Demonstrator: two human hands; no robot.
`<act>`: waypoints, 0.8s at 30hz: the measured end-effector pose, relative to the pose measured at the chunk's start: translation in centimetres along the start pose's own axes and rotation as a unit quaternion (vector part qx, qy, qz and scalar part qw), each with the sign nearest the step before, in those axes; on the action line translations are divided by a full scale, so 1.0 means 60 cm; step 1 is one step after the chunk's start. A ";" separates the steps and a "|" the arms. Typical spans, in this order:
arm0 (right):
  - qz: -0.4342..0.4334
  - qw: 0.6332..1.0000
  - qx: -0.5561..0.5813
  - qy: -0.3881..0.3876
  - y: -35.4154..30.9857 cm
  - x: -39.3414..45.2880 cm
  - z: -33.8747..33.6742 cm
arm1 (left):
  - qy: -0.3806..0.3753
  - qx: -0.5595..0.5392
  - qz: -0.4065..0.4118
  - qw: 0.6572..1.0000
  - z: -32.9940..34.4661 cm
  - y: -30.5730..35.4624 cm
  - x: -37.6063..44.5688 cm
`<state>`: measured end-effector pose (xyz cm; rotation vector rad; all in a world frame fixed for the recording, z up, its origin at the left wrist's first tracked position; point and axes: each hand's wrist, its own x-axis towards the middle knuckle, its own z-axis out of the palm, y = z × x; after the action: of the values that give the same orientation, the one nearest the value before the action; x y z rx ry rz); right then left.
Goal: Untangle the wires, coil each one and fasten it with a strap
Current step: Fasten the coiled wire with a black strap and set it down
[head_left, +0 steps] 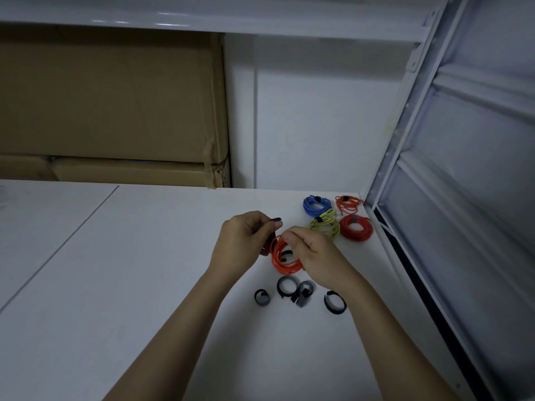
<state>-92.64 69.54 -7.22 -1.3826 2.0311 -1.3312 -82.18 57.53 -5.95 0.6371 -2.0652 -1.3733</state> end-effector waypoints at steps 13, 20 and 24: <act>-0.018 0.989 -0.077 0.127 0.009 0.012 0.013 | -0.095 -0.248 -0.125 0.956 -0.013 0.003 -0.005; -0.025 0.982 -0.091 0.161 0.016 0.016 0.019 | -0.145 -0.343 -0.144 0.917 -0.025 0.009 -0.006; -0.028 0.977 -0.118 0.178 0.015 0.013 0.026 | -0.141 -0.309 -0.138 0.930 -0.021 0.012 -0.009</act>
<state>-92.39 68.15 -8.56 -1.3860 2.4700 -1.4910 -80.96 57.29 -5.00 0.4771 -1.6219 -2.2571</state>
